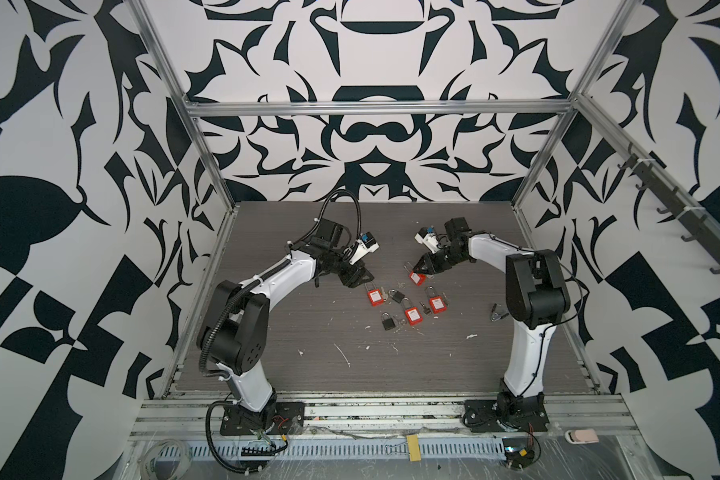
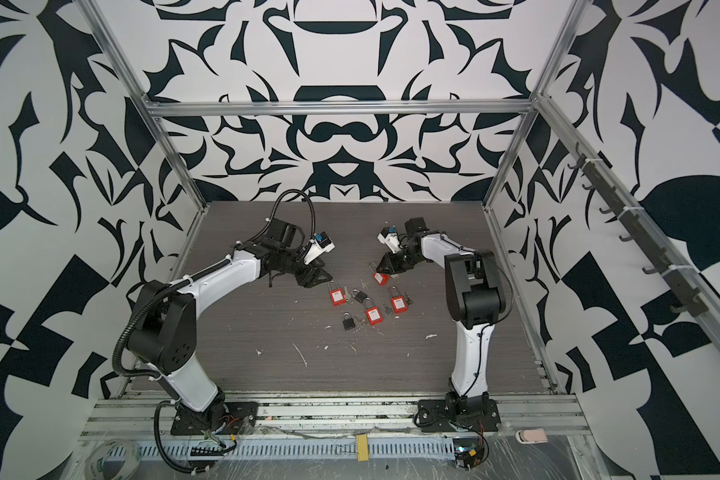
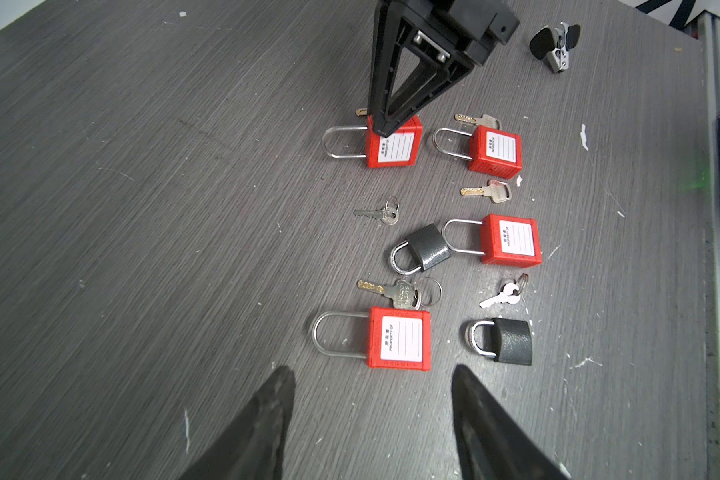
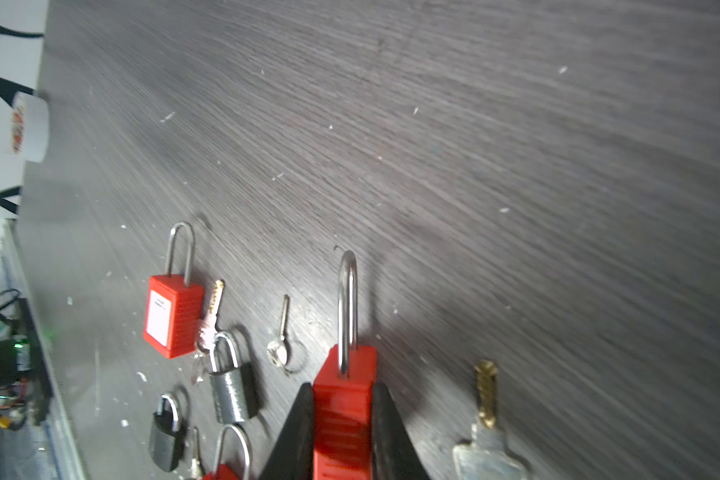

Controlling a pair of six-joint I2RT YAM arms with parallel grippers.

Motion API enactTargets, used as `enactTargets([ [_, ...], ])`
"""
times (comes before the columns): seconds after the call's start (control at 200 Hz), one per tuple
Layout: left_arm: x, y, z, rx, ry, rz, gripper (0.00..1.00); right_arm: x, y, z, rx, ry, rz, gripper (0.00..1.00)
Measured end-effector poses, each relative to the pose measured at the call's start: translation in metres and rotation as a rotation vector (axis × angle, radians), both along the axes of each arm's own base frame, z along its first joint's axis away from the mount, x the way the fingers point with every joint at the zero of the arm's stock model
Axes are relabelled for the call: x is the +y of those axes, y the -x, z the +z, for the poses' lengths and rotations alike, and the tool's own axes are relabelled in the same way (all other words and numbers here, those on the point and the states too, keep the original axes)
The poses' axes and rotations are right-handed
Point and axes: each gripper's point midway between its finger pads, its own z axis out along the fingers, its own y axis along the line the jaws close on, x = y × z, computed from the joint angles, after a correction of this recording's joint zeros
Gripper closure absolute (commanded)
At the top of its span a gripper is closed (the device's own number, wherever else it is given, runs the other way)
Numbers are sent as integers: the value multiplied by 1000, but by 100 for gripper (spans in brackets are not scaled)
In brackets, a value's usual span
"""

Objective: Lock with the key

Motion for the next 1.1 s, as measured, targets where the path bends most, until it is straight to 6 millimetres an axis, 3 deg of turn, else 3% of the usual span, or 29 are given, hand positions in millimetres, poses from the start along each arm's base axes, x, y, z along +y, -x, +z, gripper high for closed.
enactTargets([
  [0.275,2,4,-4,15,0,9,37,4,2,-2,29,-25,-27,72],
  [0.55,3,5,-1,15,8,19,36,-15,1,-19,17,111,-64,47],
  [0.72,3,5,-1,20,9,24,37,-20,-2,-18,-7,148,-65,45],
  [0.855,3,4,2,14,16,35,36,-22,-6,0,-69,153,-63,44],
  [0.98,6,3,8,-17,26,68,35,-23,-13,33,-184,163,-63,42],
  [1.01,8,2,9,-30,27,82,35,-24,-14,42,-219,171,-66,21],
  [1.025,9,2,10,-37,28,90,35,-25,-14,46,-237,172,-68,5],
  [1.1,17,0,13,-70,28,139,34,-34,-16,66,-334,207,-99,2],
])
